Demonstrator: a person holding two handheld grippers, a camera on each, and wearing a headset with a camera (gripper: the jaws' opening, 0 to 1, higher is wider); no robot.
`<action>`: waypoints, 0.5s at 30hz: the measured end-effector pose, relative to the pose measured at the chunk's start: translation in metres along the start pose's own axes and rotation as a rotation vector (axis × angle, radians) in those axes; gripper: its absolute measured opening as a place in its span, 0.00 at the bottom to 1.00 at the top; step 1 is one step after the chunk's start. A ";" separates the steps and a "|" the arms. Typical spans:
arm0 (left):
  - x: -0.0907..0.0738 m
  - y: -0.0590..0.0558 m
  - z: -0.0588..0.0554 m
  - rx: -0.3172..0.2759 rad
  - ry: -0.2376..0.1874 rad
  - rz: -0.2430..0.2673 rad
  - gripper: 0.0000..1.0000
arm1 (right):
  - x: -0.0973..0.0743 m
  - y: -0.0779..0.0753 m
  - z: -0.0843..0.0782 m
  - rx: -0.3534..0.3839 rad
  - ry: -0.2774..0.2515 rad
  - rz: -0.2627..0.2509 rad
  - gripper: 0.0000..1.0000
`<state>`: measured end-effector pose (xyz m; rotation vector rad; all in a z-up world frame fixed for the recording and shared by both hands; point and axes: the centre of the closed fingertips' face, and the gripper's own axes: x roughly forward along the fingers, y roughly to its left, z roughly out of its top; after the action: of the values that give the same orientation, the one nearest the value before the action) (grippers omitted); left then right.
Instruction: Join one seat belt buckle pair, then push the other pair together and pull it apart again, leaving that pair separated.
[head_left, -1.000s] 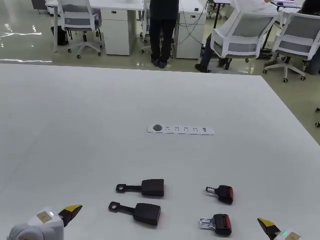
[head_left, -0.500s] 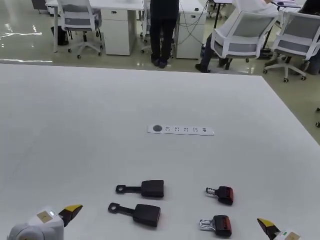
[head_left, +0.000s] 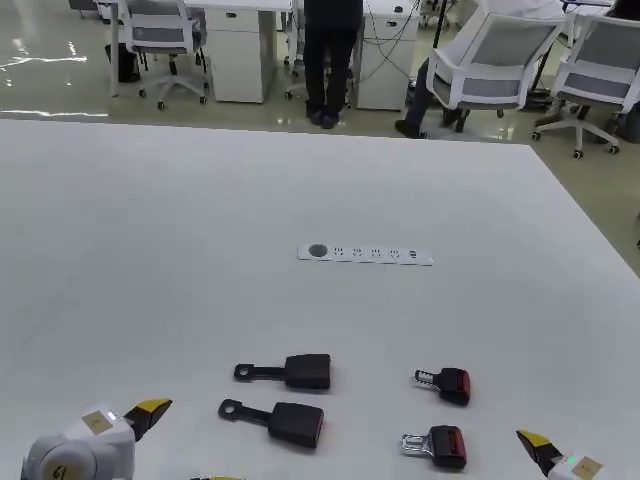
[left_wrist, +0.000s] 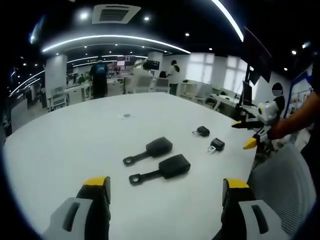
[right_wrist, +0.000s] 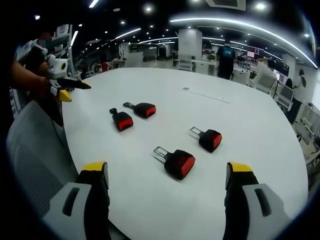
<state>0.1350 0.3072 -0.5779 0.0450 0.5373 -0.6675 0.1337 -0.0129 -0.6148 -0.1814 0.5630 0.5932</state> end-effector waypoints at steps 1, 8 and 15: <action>0.000 0.002 -0.002 0.000 0.000 -0.001 0.95 | 0.000 0.000 0.000 0.001 0.003 0.000 0.98; 0.003 0.005 -0.006 0.002 0.007 -0.011 0.94 | 0.001 -0.001 0.001 -0.004 0.006 0.007 0.98; 0.005 0.001 0.000 0.014 0.014 -0.026 0.93 | 0.004 -0.005 0.005 -0.005 0.009 0.014 0.98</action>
<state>0.1385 0.3053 -0.5803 0.0558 0.5470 -0.6969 0.1412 -0.0136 -0.6125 -0.1855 0.5722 0.6082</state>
